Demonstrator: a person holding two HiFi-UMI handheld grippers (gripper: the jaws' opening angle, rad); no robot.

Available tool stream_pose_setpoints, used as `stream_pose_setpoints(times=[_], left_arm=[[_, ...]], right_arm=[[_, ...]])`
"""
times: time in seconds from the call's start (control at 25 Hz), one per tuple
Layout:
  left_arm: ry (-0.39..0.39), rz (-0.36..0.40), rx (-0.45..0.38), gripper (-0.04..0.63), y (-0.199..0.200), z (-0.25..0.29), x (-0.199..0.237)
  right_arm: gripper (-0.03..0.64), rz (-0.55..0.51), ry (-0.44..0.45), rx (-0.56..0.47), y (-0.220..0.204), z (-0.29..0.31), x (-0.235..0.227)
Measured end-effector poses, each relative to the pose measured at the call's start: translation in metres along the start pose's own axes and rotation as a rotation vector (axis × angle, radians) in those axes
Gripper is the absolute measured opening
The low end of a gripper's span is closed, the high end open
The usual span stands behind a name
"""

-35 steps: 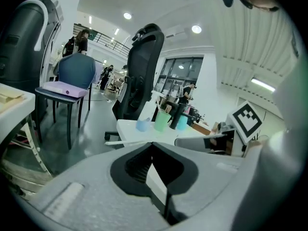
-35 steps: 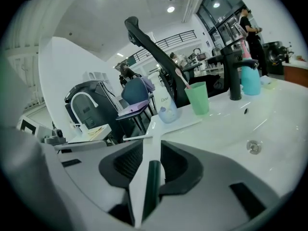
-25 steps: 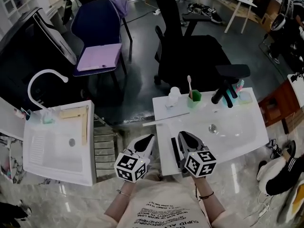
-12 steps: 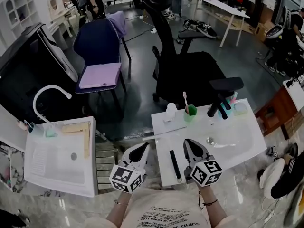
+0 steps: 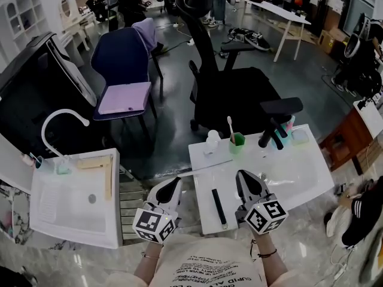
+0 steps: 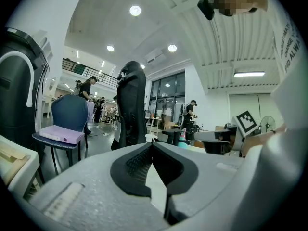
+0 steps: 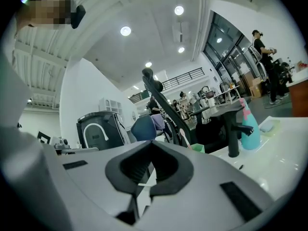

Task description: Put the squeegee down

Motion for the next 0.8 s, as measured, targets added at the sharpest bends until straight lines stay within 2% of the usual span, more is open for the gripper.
stream_pose_setpoints(times=[0.8], left_arm=[[0.038,0.006,-0.011,0.021,0.0062,-0.0083,0.0078]], right_arm=[[0.005,-0.016,-0.029,-0.026,0.0078,-0.0102,-0.0014]])
Point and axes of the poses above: the fingertips, and each gripper's own axes: z forward along the fingers, x to its left, y out of its top, the point moved 6 cm from there along -z, backward along the fingers, and after that the axes turned 6 degrees about y, right-handed, at the moved point
